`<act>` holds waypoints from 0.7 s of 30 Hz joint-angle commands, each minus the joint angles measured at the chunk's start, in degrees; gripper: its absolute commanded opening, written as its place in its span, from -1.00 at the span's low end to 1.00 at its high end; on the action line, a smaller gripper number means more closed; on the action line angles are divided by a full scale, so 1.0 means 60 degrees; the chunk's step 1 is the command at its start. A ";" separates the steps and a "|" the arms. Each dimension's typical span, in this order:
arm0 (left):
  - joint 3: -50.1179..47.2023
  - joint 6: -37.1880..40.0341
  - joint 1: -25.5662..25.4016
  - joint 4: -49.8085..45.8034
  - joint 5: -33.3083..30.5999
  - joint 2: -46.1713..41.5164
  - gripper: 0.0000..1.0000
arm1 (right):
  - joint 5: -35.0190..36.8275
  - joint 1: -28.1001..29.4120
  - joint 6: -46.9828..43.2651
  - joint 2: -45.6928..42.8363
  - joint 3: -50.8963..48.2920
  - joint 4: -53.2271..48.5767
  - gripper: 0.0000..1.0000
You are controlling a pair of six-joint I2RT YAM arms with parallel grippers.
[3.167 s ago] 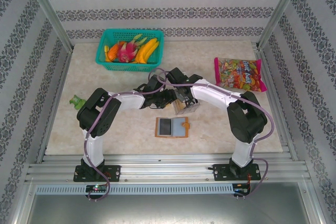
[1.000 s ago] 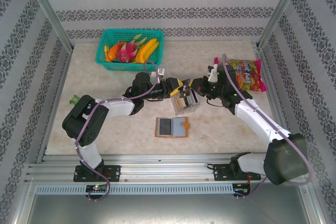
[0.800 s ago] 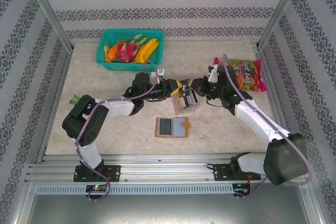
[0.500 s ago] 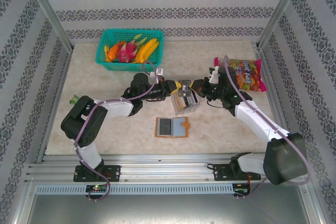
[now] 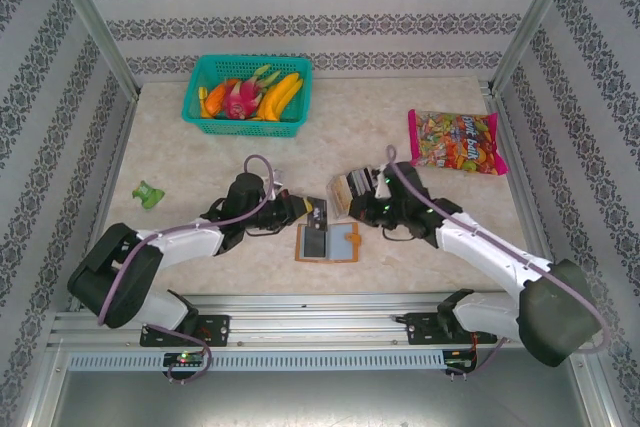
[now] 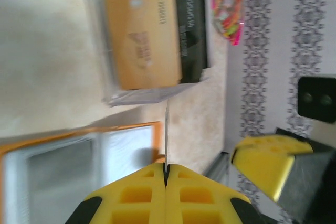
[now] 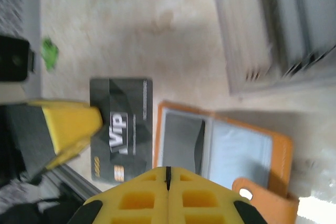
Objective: Put the credit cards into the card holder
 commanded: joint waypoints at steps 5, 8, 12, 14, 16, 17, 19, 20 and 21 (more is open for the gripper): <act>-0.0026 0.1001 -0.0645 -0.1202 -0.0952 -0.0019 -1.00 | 0.2115 0.1857 -0.0052 0.1391 0.0208 -0.0281 -0.94; 0.0046 0.0976 -0.0836 -0.0921 -0.1007 0.0305 -1.00 | 0.2521 0.1984 -0.0028 0.1900 0.0328 -0.0485 -0.95; 0.0267 0.1032 -0.1089 -0.0644 -0.0982 0.0828 -1.00 | 0.2965 0.1821 -0.0076 0.2098 0.0151 -0.0735 -0.95; 0.0377 0.1077 -0.1206 -0.0590 -0.0988 0.1069 -1.00 | 0.3070 0.1656 -0.0085 0.2067 0.0012 -0.0788 -0.95; 0.0424 0.1050 -0.1284 -0.0424 -0.0963 0.1355 -1.00 | 0.2990 0.1476 -0.0103 0.2091 -0.0157 -0.0754 -0.95; 0.0423 0.1029 -0.1300 -0.0326 -0.0948 0.1461 -1.00 | 0.2983 0.1429 -0.0092 0.2102 -0.0217 -0.0765 -0.95; 0.0414 0.0975 -0.1355 -0.0222 -0.0949 0.1654 -1.00 | 0.3029 0.1357 -0.0070 0.2166 -0.0313 -0.0779 -0.95; 0.0420 0.0972 -0.1371 -0.0222 -0.0973 0.1694 -1.00 | 0.3078 0.1323 -0.0043 0.2224 -0.0351 -0.0802 -0.95; 0.0402 0.0975 -0.1374 -0.0230 -0.1019 0.1710 -1.00 | 0.3109 0.1288 -0.0034 0.2282 -0.0394 -0.0790 -0.95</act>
